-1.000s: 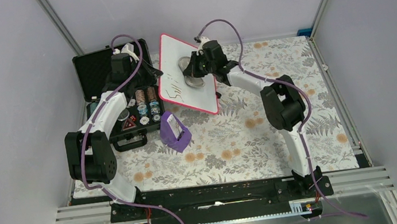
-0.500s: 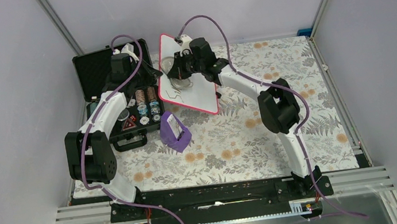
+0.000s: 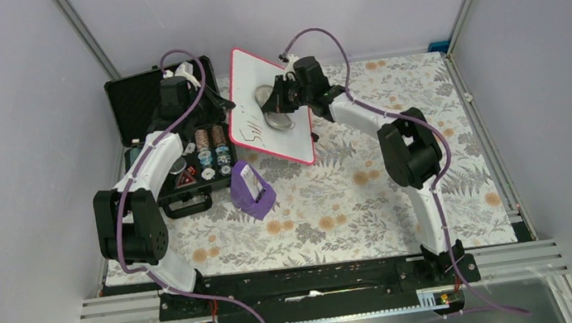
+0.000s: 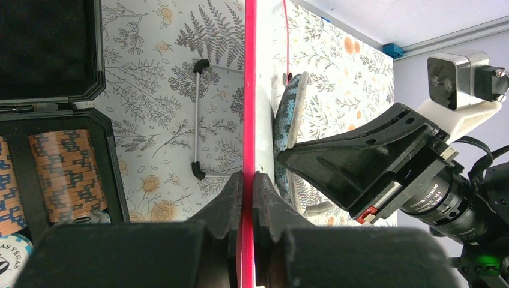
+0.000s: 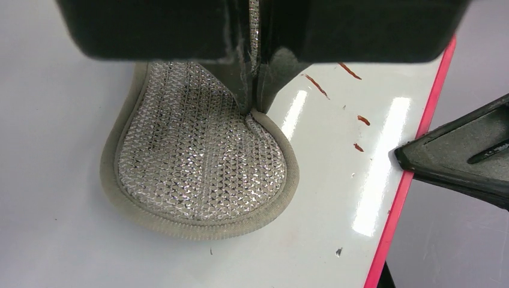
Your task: Erase the whiteboard
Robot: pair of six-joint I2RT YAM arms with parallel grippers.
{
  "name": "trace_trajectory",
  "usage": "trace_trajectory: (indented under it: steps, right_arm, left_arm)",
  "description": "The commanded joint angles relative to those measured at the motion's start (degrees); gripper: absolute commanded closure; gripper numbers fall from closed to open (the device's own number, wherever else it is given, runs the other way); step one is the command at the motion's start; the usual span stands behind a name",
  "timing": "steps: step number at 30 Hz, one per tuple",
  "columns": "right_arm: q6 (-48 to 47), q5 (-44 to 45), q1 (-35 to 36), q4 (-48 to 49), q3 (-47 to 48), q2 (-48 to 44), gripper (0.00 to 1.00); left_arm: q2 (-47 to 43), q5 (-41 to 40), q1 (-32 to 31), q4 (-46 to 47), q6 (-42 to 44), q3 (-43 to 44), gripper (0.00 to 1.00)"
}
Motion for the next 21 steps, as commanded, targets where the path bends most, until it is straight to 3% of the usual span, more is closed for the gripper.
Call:
trace_trajectory:
  steps: [1,6,14,17,21]
  right_arm:
    - [-1.9,2.7,3.0,-9.7,-2.4,2.4,1.0]
    - [-5.0,-0.9,7.7,-11.1,7.5,3.3,1.0]
    - [-8.9,-7.9,12.4,-21.8,28.4,11.2,1.0]
    - [-9.1,-10.5,12.5,-22.5,30.7,13.6,1.0]
    - [-11.6,-6.2,12.5,-26.0,30.5,14.2,1.0]
  left_arm:
    - [0.2,8.2,-3.6,-2.1,-0.9,-0.3,1.0]
    - [0.0,8.0,-3.6,-2.0,-1.0,-0.4,1.0]
    - [-0.9,7.8,-3.4,-1.4,-1.1,-0.9,1.0]
    - [-0.5,8.8,-3.4,-1.3,-1.4,-0.8,1.0]
    - [-0.4,8.7,-3.4,-1.3,-1.4,-0.8,1.0]
